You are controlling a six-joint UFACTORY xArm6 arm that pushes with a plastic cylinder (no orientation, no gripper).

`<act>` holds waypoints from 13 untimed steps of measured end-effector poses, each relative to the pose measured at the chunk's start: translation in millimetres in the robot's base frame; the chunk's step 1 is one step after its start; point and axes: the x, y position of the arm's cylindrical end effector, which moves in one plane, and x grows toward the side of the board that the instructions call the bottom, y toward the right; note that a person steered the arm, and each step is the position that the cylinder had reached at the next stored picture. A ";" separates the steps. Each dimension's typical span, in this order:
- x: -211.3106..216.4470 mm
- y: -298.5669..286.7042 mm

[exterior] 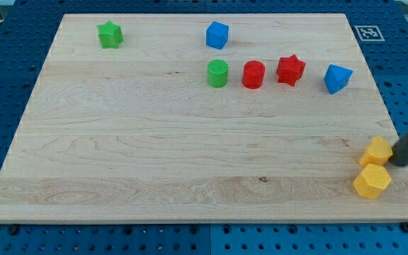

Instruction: Slide the yellow heart to the blue triangle

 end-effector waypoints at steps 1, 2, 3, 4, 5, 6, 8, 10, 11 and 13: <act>-41.6 0.0; -31.6 0.0; -6.1 4.8; 23.7 5.4; 37.1 -4.2; 9.7 -49.2; -18.4 -101.7; -38.3 -155.3; -38.3 -103.5; -38.5 -114.4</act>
